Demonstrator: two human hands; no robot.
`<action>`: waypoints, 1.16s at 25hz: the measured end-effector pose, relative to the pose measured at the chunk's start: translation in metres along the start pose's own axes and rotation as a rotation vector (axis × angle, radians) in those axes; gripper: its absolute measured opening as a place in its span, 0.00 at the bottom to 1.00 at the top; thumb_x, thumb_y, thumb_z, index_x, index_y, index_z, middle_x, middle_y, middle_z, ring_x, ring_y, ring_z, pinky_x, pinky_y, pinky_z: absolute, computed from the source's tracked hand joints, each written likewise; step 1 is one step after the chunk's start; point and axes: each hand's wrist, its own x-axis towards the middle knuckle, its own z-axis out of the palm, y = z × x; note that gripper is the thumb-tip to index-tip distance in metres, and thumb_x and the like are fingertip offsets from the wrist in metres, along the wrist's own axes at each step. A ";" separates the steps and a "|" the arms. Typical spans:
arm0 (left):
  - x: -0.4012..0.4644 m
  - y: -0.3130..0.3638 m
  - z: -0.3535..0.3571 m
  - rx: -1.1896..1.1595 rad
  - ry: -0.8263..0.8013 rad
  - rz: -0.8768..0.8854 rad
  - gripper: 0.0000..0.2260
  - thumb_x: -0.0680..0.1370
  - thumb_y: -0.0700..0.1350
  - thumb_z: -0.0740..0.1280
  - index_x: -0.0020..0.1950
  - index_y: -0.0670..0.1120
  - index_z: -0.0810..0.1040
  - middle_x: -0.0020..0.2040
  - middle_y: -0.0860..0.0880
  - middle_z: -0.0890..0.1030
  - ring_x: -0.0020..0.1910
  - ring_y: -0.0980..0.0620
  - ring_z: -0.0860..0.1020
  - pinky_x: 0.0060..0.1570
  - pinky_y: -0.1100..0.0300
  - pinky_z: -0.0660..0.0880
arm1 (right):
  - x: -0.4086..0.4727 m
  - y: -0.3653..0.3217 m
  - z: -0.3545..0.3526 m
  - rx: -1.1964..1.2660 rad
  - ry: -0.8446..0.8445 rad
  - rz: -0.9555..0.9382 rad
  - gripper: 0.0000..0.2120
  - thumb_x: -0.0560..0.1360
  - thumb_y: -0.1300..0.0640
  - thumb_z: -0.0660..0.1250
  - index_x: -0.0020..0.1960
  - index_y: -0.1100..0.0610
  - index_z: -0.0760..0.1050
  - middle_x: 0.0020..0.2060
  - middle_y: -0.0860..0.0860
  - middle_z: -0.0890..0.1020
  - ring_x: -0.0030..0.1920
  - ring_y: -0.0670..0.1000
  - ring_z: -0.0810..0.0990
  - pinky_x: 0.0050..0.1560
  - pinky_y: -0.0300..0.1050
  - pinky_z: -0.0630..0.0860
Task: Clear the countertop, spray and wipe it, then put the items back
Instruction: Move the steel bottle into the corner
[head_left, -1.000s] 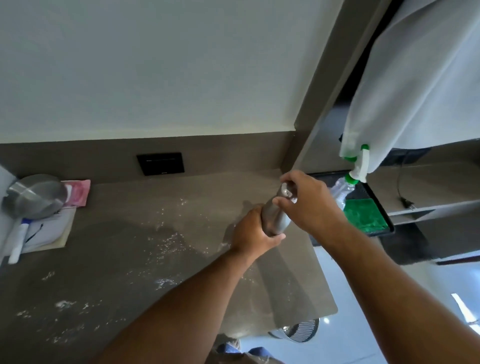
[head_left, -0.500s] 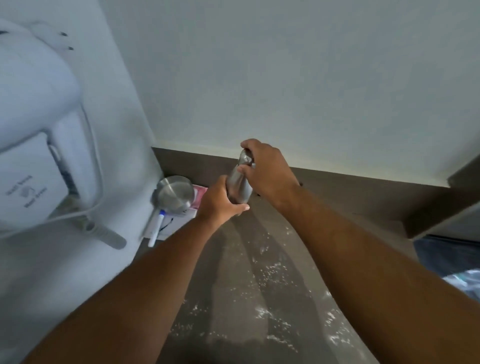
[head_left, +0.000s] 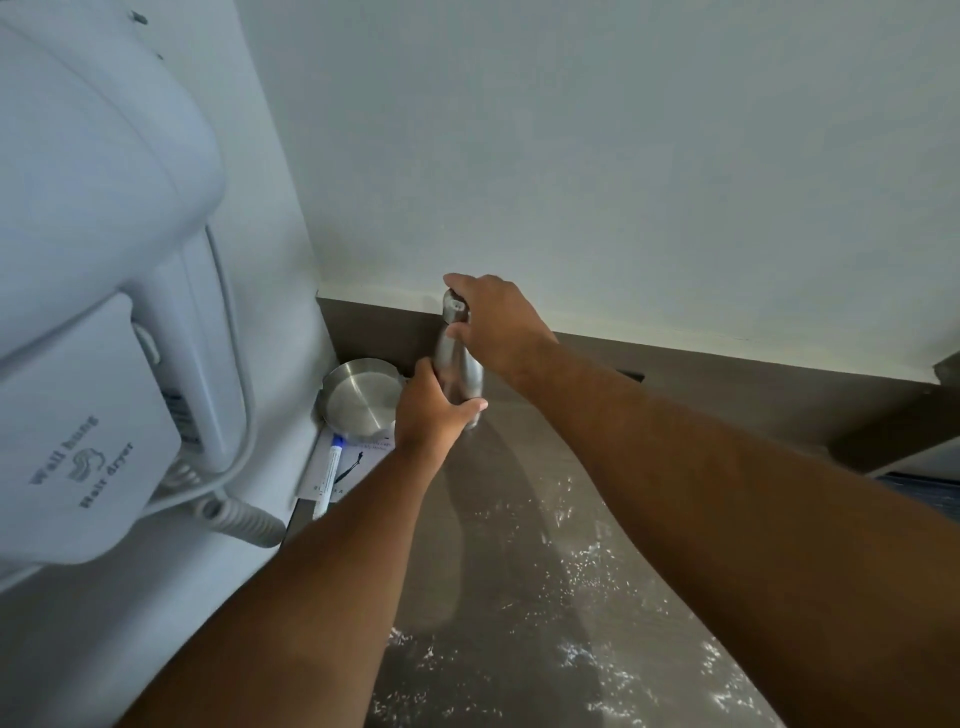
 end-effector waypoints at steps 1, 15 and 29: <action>-0.002 0.000 0.000 -0.013 0.002 0.006 0.31 0.63 0.57 0.79 0.58 0.47 0.70 0.51 0.50 0.81 0.49 0.49 0.81 0.46 0.57 0.78 | 0.000 0.001 -0.001 -0.003 -0.010 -0.003 0.19 0.77 0.61 0.69 0.66 0.57 0.72 0.55 0.56 0.80 0.55 0.55 0.79 0.49 0.40 0.70; -0.191 0.022 0.116 0.315 -0.187 0.172 0.36 0.76 0.54 0.70 0.76 0.38 0.61 0.76 0.36 0.63 0.76 0.39 0.60 0.73 0.46 0.62 | -0.303 0.219 -0.018 0.155 0.252 0.398 0.25 0.78 0.55 0.68 0.74 0.56 0.67 0.68 0.54 0.74 0.69 0.53 0.71 0.69 0.42 0.62; -0.218 0.155 0.348 0.773 -0.365 0.512 0.38 0.73 0.75 0.39 0.79 0.59 0.45 0.81 0.44 0.46 0.79 0.43 0.46 0.76 0.43 0.46 | -0.420 0.472 -0.151 0.575 0.629 0.496 0.45 0.67 0.50 0.79 0.76 0.54 0.57 0.69 0.49 0.70 0.68 0.45 0.71 0.69 0.47 0.71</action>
